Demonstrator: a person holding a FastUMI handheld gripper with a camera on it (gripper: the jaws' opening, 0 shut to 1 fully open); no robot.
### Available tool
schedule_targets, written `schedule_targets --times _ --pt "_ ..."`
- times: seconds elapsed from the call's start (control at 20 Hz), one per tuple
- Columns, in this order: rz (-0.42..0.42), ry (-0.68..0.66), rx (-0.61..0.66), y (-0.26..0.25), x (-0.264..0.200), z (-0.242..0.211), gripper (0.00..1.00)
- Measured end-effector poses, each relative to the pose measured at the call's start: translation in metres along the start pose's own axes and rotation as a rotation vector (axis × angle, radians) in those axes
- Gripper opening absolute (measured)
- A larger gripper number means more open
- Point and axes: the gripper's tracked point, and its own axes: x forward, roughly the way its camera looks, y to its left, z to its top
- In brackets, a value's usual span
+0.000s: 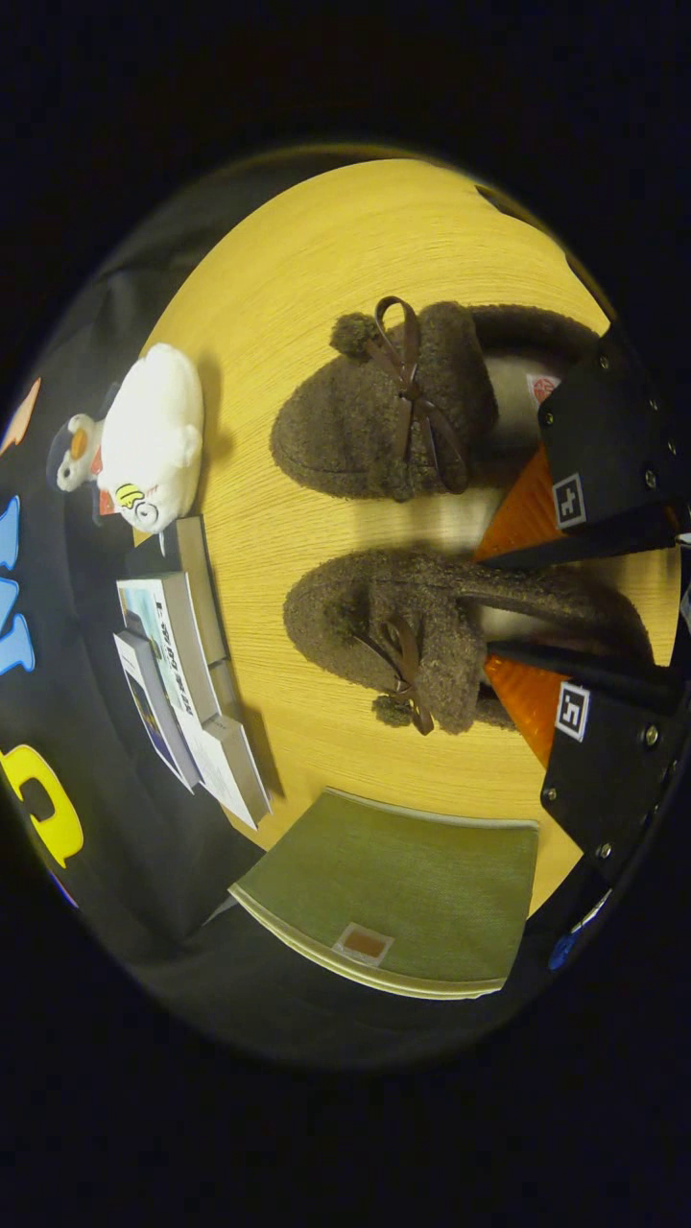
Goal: Open the storage box then place both shoes into the box .Put the left shoe in first, then the right shoe, with the right side of both shoes facing outward in a uniform manner.
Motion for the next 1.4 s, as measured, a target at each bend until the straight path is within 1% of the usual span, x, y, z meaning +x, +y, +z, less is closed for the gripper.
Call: schedule_targets --times 0.05,0.1,0.15,0.25,0.3,0.35,0.6,0.9,1.15,1.4 --pt "-0.019 0.006 -0.002 -0.005 0.001 0.000 0.44" --pt "-0.019 -0.016 0.047 -0.012 -0.006 0.005 0.27" --pt "-0.011 0.000 0.091 -0.008 -0.004 0.002 0.10" --pt "0.007 0.005 0.135 -0.007 -0.004 0.001 0.10" --pt "-0.002 -0.012 0.165 -0.015 -0.012 0.011 0.10" --pt "0.011 0.004 0.171 -0.009 -0.009 0.002 0.00" --pt "0.059 0.004 0.244 0.005 -0.019 0.011 0.00" --pt "0.124 -0.041 0.296 0.037 -0.050 0.043 0.00" --pt "0.179 -0.083 0.312 0.076 -0.077 0.069 0.00" --pt "0.221 -0.117 0.293 0.120 -0.096 0.091 0.00"
